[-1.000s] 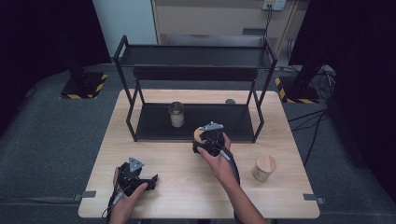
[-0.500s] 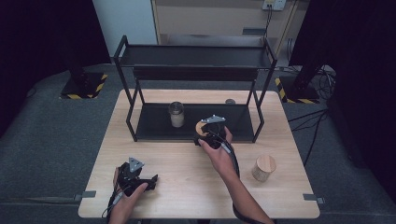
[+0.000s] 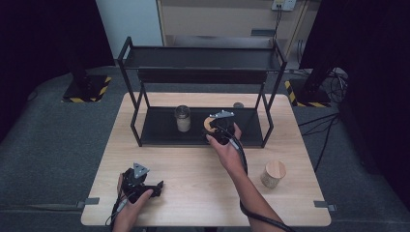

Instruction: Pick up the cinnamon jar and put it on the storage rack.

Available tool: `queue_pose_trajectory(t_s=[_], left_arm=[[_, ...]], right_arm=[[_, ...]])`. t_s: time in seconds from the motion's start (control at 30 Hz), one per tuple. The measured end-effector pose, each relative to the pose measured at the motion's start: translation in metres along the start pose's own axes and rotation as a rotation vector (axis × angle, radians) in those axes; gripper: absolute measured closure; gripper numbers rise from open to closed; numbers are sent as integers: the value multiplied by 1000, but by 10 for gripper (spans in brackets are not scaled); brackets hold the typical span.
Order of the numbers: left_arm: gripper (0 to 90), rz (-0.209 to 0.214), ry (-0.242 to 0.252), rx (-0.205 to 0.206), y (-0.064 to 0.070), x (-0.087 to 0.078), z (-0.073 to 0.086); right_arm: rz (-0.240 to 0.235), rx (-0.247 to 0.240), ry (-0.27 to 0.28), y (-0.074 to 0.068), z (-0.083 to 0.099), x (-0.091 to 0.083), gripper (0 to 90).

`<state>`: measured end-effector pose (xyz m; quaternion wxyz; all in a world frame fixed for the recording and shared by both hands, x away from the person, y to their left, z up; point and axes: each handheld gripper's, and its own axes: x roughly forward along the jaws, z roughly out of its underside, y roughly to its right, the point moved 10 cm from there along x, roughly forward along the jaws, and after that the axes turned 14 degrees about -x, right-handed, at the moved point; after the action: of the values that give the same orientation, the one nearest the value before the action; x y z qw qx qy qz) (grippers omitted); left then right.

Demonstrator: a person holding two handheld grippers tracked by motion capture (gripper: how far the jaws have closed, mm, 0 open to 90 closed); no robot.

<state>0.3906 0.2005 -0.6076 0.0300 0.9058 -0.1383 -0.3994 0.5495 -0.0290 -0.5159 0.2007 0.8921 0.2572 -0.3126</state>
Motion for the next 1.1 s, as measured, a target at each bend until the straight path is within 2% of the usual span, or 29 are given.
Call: queue_pose_trajectory(t_s=[0.13,0.53,0.77,0.83,0.9,1.1], left_arm=[[0,0,0,0,0,0,0],[0,0,1,-1,0,0,0],[0,0,0,1,0,0,0],[0,0,0,0,0,0,0],[0,0,0,1,0,0,0],[0,0,0,1,0,0,0]], right_arm=[[-14,58,2,3,-2,6,253],[30,19,4,10,-26,20,253],[43,-1,-6,13,-30,28,253],[41,17,-12,14,-30,30,253],[18,64,-8,15,-29,32,253],[49,51,-30,22,-28,39,253]])
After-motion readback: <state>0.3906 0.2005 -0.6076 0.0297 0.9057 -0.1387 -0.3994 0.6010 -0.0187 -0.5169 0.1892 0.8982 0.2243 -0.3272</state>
